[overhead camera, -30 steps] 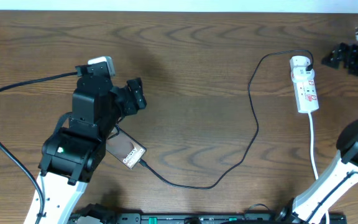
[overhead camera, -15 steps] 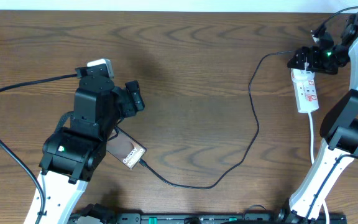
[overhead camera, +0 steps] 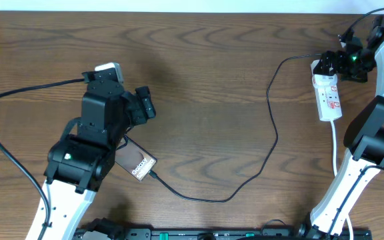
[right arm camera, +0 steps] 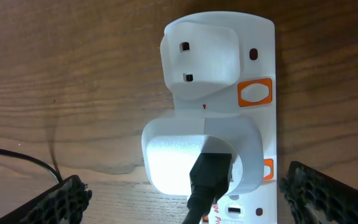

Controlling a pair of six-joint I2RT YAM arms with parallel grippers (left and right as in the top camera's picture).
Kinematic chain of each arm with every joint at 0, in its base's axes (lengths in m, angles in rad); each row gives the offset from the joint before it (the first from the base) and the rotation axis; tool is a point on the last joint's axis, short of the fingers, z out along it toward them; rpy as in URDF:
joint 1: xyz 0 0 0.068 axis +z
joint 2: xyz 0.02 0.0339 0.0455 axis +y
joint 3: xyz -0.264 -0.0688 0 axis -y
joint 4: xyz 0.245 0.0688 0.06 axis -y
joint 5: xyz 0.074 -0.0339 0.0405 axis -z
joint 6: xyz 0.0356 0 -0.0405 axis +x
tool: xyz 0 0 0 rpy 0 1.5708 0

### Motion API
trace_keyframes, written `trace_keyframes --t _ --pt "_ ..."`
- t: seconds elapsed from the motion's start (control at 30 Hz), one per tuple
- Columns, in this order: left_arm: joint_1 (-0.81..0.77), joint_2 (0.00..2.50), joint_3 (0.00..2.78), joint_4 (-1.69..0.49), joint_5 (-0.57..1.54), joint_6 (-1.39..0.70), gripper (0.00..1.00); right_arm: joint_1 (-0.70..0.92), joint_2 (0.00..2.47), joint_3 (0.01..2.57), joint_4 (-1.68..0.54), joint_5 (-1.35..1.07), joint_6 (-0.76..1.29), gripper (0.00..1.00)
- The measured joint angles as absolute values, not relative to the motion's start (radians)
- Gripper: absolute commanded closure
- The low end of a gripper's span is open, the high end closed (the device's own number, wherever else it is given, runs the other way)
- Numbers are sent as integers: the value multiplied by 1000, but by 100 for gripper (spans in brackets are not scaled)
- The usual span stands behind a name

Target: Plug charger to phone and switch on socket

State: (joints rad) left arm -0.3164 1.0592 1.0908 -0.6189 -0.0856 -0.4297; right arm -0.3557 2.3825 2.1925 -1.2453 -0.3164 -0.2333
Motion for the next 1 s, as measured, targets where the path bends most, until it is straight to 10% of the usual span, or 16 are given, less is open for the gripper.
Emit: trace_keyframes --t 1.0 --pt "-316 1094 1091 -625 -86 -430 12 -356 2383 2129 -1236 -321 -187 1"
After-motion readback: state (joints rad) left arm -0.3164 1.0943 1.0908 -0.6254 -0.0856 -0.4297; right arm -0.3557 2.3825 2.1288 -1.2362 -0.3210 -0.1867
